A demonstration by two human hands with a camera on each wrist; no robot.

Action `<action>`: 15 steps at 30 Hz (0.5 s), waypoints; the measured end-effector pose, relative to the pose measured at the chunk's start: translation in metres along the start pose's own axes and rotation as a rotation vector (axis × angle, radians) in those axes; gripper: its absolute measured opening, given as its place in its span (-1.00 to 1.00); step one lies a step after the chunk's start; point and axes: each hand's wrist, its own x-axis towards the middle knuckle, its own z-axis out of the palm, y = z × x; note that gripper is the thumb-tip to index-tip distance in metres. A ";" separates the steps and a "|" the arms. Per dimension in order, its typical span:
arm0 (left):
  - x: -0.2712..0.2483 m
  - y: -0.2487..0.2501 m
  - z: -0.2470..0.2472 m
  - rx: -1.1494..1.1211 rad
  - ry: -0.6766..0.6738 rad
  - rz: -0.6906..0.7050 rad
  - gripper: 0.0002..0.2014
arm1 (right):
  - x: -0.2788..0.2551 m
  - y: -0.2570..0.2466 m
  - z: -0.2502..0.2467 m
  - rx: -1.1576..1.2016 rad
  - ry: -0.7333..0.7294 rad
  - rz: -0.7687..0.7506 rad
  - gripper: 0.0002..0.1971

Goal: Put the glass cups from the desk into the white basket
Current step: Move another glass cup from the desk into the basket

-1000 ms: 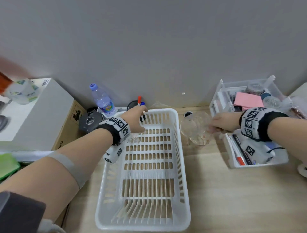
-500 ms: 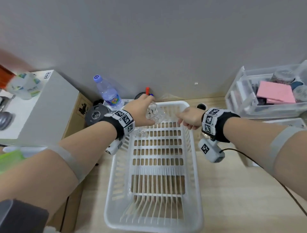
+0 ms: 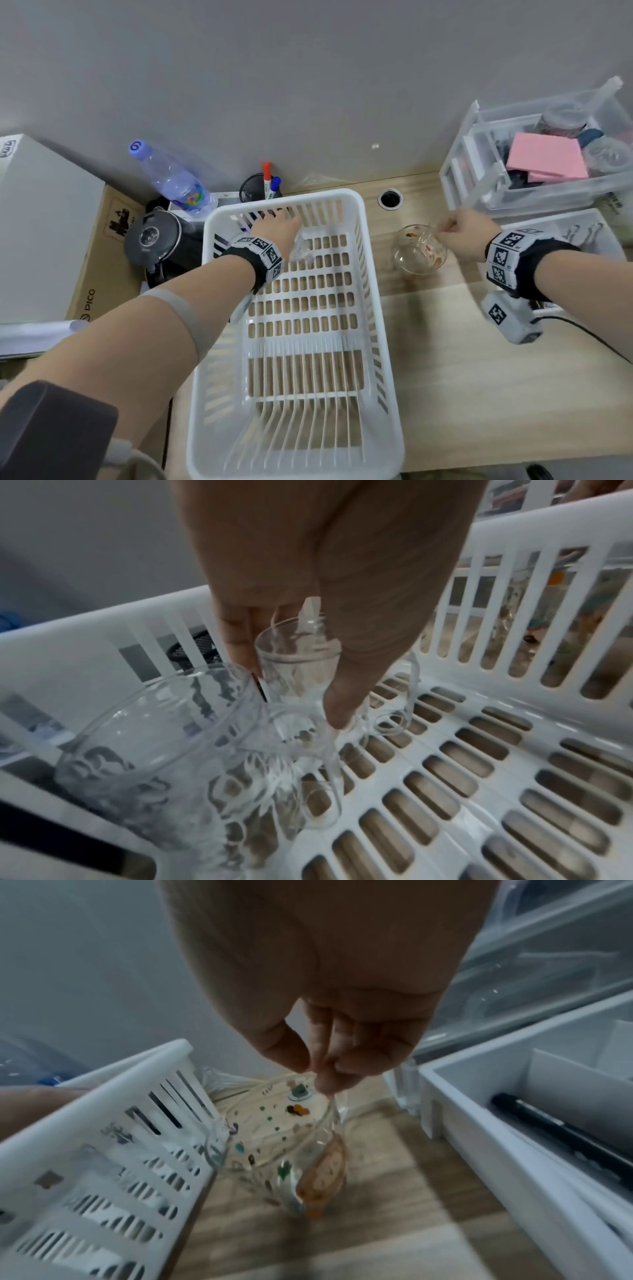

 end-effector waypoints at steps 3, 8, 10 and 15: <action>-0.001 0.002 0.006 0.024 0.032 -0.027 -0.32 | 0.001 0.009 0.011 -0.044 -0.063 0.041 -0.80; -0.009 0.000 0.014 0.063 0.132 -0.038 -0.30 | 0.008 0.023 0.030 -0.162 -0.083 0.070 -0.27; -0.013 -0.004 0.015 0.050 0.154 -0.028 -0.24 | 0.011 0.022 0.034 -0.179 -0.053 0.031 -0.15; -0.023 -0.005 0.014 -0.042 0.197 -0.006 -0.13 | 0.023 0.020 0.034 -0.365 -0.132 -0.061 -0.25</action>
